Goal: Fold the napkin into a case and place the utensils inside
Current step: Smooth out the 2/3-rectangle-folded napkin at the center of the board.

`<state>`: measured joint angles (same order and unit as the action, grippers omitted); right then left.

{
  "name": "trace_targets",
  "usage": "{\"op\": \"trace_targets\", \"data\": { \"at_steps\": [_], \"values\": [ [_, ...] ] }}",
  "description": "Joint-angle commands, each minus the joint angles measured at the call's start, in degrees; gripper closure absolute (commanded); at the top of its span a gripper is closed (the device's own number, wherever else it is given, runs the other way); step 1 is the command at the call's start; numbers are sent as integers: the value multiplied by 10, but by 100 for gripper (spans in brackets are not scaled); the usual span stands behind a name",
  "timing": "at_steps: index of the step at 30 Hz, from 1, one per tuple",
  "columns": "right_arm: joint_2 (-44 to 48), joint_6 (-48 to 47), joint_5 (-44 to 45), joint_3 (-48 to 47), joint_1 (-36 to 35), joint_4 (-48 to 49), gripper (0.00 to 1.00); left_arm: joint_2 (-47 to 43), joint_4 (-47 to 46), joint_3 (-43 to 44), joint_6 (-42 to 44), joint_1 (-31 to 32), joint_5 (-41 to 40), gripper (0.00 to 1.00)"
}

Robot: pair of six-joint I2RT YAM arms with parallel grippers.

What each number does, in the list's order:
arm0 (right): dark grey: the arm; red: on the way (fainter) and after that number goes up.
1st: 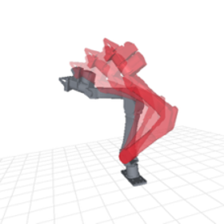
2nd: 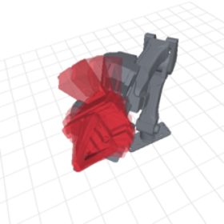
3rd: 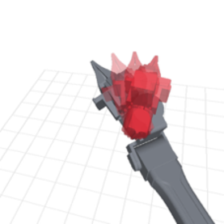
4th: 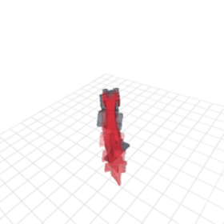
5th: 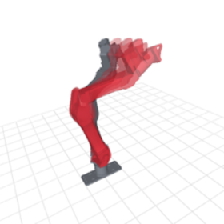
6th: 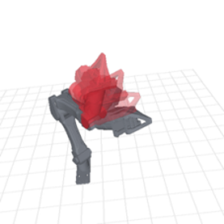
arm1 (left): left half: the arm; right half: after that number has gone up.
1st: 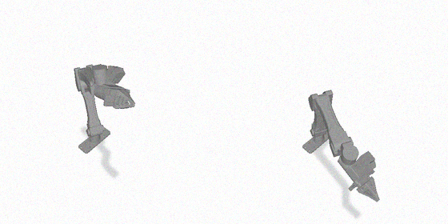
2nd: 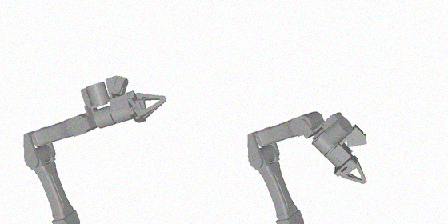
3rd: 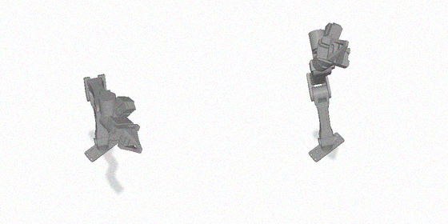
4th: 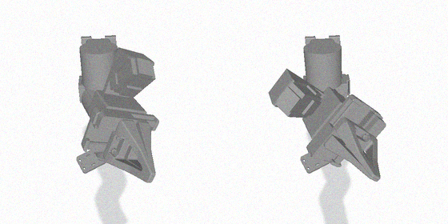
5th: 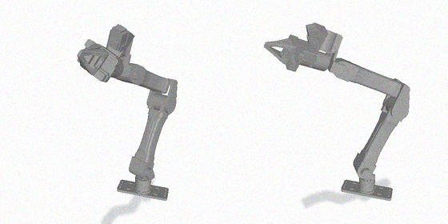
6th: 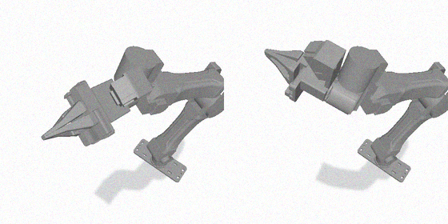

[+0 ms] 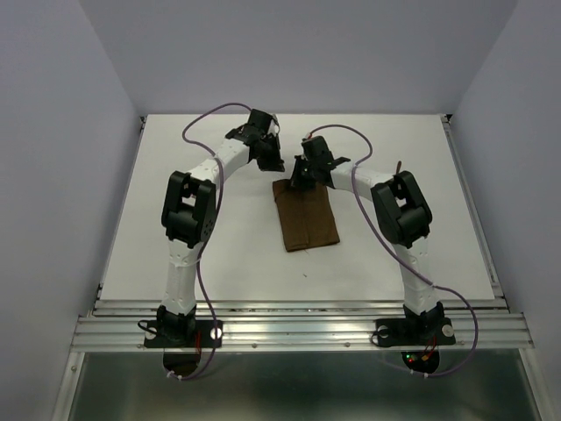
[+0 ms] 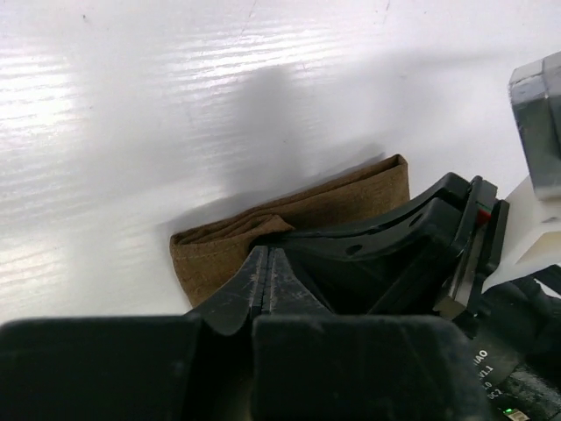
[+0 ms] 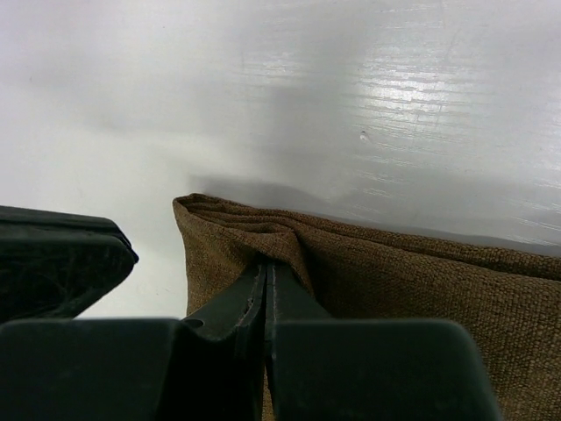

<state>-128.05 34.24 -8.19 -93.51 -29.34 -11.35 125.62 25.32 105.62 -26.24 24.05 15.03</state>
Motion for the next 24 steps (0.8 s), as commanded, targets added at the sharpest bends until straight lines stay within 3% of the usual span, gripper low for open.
{"op": "trace_targets", "data": {
  "at_steps": [1,14,21,24],
  "values": [
    [4,-18,7,17,5,-8,99,22,-1,27,12,5,18,100],
    [17,-19,-4,21,16,-8,99,7,-9,-14,34,5,26,100],
    [31,-22,-10,22,16,-9,98,53,-11,20,29,6,40,100],
    [47,-16,-31,24,16,-10,90,64,-12,29,26,6,41,100]
  ]
}}
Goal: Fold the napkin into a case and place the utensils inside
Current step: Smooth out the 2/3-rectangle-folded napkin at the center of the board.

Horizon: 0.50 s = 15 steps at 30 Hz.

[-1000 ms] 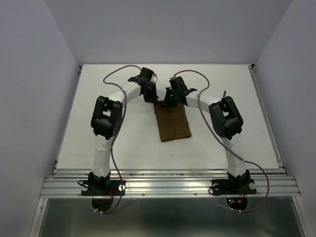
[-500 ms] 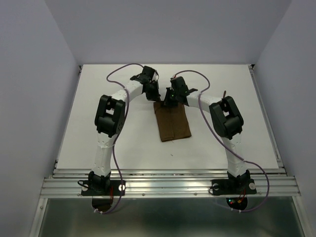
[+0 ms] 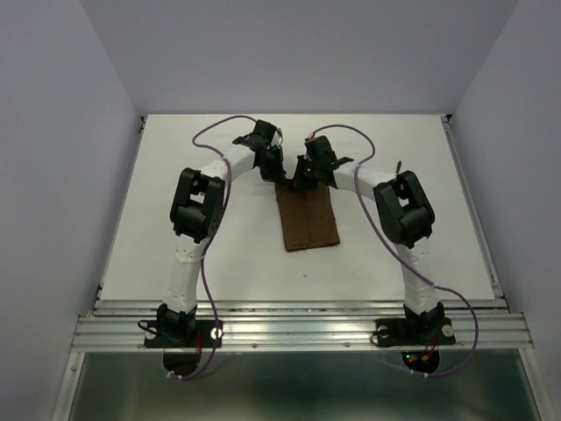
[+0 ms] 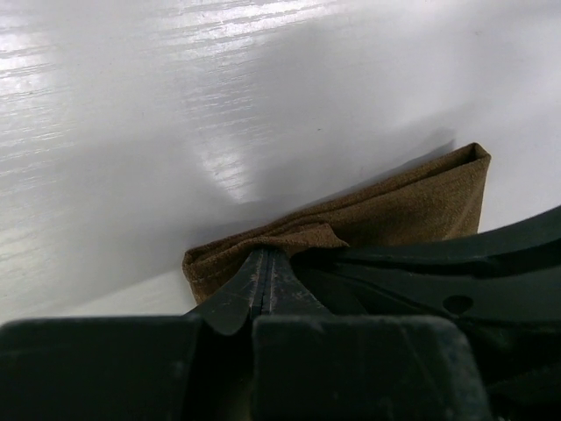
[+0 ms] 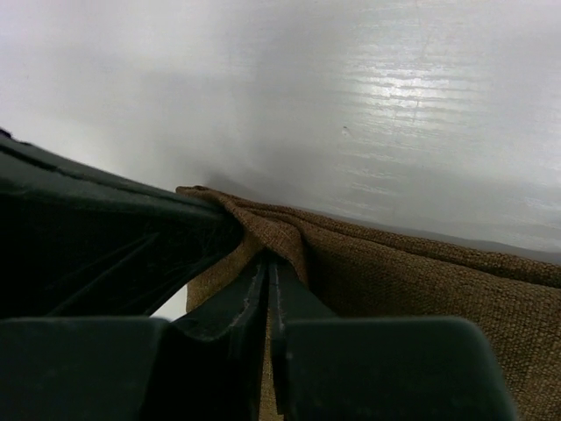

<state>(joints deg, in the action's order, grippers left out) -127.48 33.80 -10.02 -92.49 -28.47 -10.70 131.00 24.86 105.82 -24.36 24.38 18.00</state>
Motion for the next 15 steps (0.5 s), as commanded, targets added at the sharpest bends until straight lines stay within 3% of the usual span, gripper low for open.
{"op": "trace_targets", "data": {
  "at_steps": [1,2,7,15],
  "values": [
    [48,-14,-13,13,7,-20,87,11,-7,25,7,4,12,100],
    [64,-15,-9,15,7,-25,82,12,-7,23,7,3,11,100],
    [100,-44,73,35,7,-39,79,11,-14,7,5,3,13,100],
    [69,-78,81,2,7,-71,73,9,-15,17,1,3,19,100]
  ]
}}
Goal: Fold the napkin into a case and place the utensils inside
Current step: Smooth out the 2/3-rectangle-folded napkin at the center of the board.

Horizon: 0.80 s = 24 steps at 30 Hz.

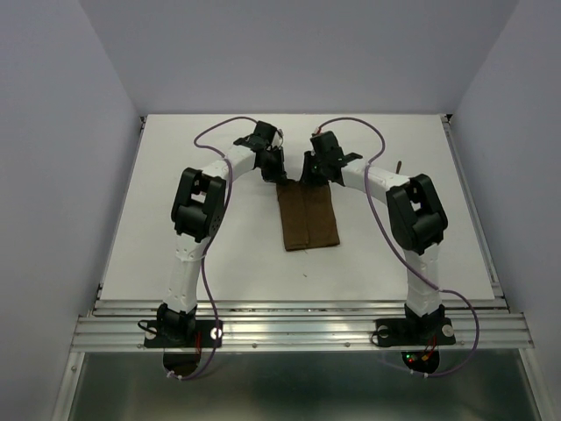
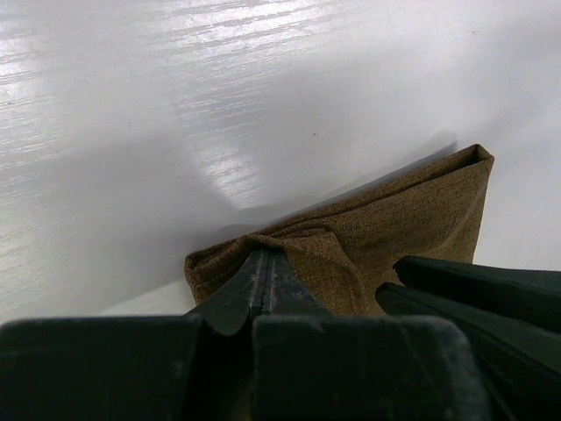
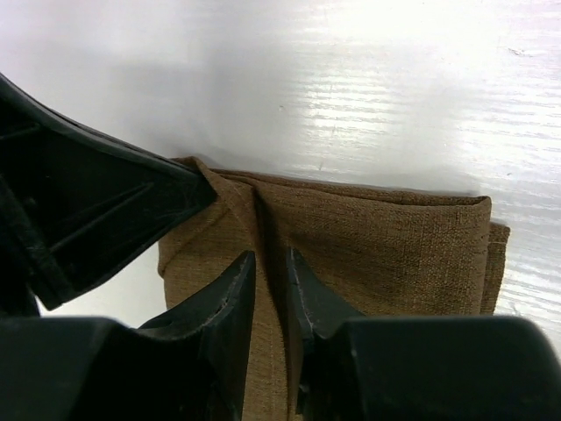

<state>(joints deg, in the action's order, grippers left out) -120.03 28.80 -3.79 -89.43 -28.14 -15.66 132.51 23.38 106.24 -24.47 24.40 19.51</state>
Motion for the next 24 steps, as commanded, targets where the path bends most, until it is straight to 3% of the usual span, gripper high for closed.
{"op": "trace_targets", "data": {
  "at_steps": [1,6,13,24],
  "values": [
    [-10,-32,15,-31,4,-21,73,-5,3,16,2,3,4,100],
    [-15,-44,5,-46,4,-21,64,-3,7,25,1,4,5,100],
    [-28,-39,-10,-61,4,-17,65,-3,9,23,1,5,5,100],
    [-25,-31,-97,-53,4,28,90,-2,9,27,-1,5,5,100]
  ]
}}
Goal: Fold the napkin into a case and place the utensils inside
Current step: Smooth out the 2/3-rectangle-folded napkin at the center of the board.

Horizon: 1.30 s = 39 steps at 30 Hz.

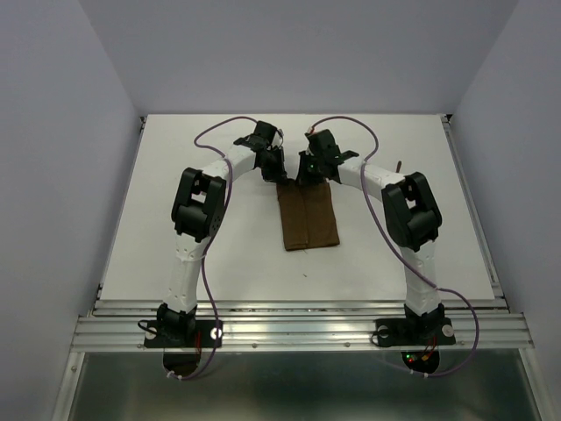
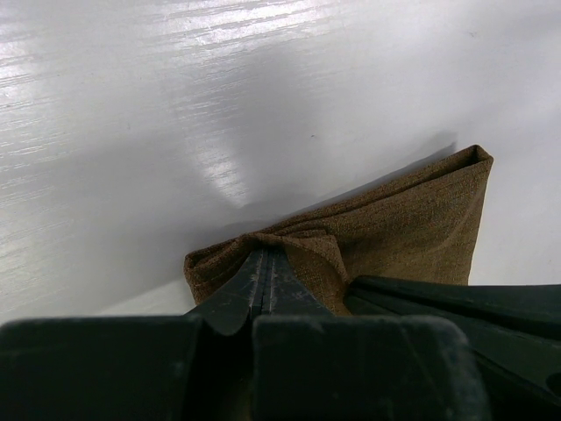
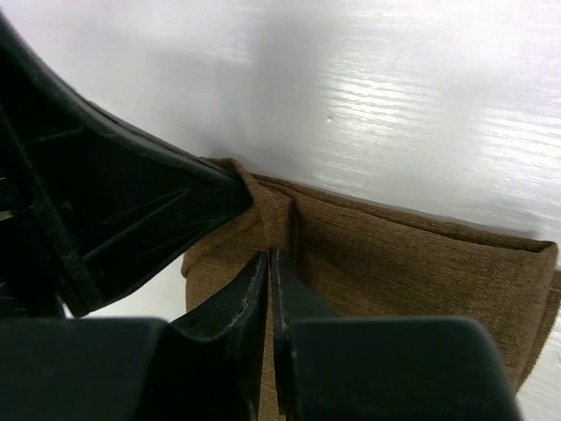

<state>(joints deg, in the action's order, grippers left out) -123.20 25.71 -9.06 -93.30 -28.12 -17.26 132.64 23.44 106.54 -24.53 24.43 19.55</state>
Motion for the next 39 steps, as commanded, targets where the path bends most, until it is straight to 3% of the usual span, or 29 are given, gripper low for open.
{"op": "trace_targets", "data": {
  "at_steps": [1,13,18,27,39],
  "values": [
    [10,-1,-49,-7,3,53,92,-4,9,24,0,4,6,100],
    [15,8,-36,0,3,62,94,-3,11,22,2,4,3,100],
    [38,8,-28,22,3,75,86,-3,11,20,2,5,2,100],
    [-6,5,-22,-6,3,58,92,-7,10,19,2,6,2,100],
    [-25,32,53,-17,3,57,94,-20,12,7,6,7,1,100]
  ]
}}
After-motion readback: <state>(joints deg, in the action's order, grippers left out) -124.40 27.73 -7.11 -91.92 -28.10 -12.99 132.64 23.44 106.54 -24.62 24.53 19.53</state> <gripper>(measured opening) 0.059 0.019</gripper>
